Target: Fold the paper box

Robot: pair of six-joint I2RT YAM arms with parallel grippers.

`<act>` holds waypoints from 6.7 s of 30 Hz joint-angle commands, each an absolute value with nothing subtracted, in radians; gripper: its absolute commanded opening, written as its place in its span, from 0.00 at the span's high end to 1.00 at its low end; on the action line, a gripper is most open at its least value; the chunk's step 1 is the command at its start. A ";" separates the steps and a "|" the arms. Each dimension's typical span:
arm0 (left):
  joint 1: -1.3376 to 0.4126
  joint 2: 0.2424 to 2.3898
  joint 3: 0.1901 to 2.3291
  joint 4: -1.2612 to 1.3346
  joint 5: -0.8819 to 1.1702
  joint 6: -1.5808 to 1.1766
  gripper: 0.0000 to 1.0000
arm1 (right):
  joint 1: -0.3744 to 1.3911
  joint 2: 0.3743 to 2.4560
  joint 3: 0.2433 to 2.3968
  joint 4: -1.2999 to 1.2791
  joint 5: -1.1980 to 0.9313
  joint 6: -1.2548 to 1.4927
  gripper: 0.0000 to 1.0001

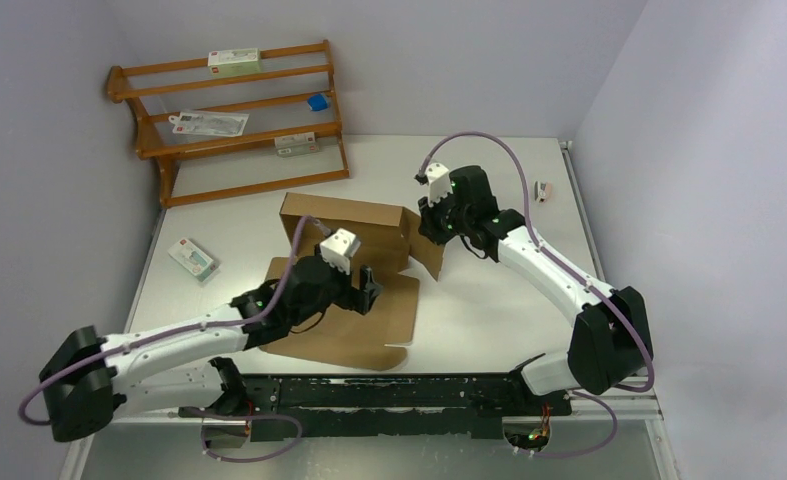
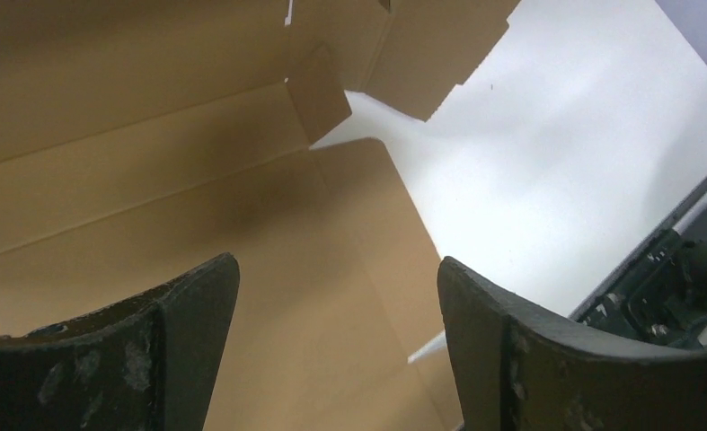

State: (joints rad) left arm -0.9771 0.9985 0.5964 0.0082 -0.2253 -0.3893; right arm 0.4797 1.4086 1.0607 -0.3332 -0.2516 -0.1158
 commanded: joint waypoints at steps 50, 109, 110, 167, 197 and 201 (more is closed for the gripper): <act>-0.924 1.947 0.524 1.154 -0.445 -0.687 0.56 | 0.576 1.373 1.029 -0.271 -0.272 0.049 0.86; -0.737 1.564 0.404 0.748 -0.248 -0.734 0.54 | 0.524 1.322 0.723 0.349 -0.629 0.386 0.20; -0.720 1.577 0.408 0.735 -0.248 -0.744 0.55 | 0.524 1.327 0.720 0.358 -0.632 0.385 0.21; -0.753 1.663 0.367 0.757 -0.069 -0.835 0.66 | 0.823 1.564 0.595 0.767 0.264 0.182 0.28; -0.800 1.027 0.510 0.122 -0.174 -0.694 0.28 | 0.835 1.562 0.544 0.786 0.352 0.088 0.62; -0.780 0.981 0.719 -0.155 -0.249 -0.592 0.15 | 0.835 1.563 0.545 0.786 0.341 0.068 0.62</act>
State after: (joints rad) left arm -0.7963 1.0145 0.5400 0.1490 -0.1658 -0.7174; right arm 0.8318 1.5661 0.5606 0.7750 0.3229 0.1040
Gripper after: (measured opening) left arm 0.813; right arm 0.378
